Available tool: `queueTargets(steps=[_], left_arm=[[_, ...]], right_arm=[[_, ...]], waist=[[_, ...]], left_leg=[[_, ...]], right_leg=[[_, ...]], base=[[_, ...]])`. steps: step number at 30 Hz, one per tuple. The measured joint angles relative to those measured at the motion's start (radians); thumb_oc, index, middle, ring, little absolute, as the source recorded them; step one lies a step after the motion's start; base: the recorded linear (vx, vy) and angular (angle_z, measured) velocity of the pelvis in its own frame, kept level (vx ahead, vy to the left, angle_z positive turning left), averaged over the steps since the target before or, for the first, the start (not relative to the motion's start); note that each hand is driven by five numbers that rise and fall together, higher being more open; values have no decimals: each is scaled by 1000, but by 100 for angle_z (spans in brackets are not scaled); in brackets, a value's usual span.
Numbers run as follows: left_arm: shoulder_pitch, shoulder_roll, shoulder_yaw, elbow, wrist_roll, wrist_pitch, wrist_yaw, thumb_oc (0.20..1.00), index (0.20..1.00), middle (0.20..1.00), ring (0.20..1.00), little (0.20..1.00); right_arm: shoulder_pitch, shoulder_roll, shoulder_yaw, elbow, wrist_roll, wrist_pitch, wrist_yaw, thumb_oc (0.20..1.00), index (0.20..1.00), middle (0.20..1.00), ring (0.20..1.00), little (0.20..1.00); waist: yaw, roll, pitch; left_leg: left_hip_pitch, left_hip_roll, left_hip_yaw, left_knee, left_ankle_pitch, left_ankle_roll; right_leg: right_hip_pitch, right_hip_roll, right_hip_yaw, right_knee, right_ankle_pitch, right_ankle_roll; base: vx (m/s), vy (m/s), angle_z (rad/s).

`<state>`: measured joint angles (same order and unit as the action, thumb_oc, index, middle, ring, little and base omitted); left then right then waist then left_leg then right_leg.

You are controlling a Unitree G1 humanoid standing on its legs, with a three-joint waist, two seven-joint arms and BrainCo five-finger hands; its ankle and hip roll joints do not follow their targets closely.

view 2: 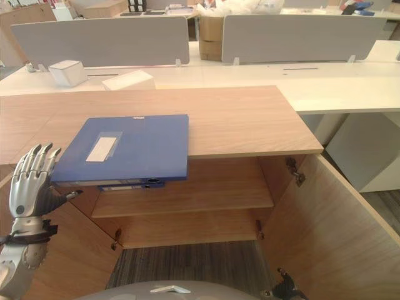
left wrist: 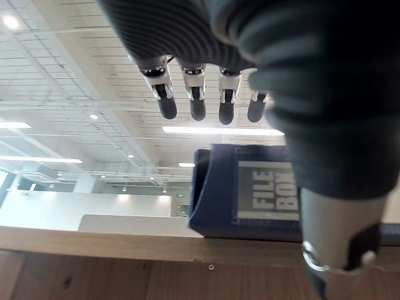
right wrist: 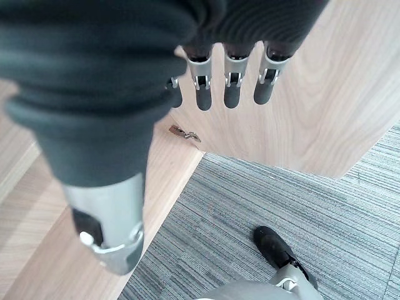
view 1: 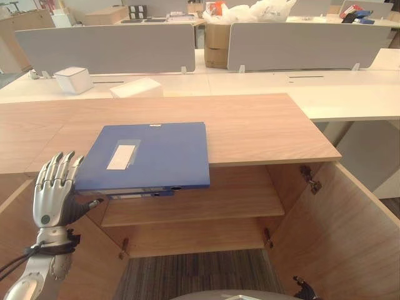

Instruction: Put the empty folder in the office cabinet

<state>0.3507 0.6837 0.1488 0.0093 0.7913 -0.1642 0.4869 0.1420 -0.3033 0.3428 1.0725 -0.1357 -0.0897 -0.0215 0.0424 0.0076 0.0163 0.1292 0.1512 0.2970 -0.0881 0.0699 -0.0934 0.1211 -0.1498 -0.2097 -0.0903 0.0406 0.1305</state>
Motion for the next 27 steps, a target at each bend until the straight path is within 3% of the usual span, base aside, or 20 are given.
queueTargets(steps=[22, 27], left_arm=[[-128, 11, -198, 61, 0, -8, -27, 1000, 1000, 1000, 1000, 1000], [-191, 9, -285, 125, 0, -9, -38, 1000, 1000, 1000, 1000, 1000]], right_arm=[[-7, 0, 0, -2, 1, 0, -16, 1000, 1000, 1000, 1000, 1000], [-7, 0, 1, -3, 2, -1, -30, 1000, 1000, 1000, 1000, 1000]], waist=[[-31, 5, -3], [-36, 14, -13]], left_leg=[[20, 0, 47, 0, -9, -2], [23, 0, 52, 0, -9, -2]], right_leg=[[-12, 2, 48, 0, 10, -3], [-12, 3, 54, 0, 11, -3]], base=[[17, -1, -6], [4, 0, -2]])
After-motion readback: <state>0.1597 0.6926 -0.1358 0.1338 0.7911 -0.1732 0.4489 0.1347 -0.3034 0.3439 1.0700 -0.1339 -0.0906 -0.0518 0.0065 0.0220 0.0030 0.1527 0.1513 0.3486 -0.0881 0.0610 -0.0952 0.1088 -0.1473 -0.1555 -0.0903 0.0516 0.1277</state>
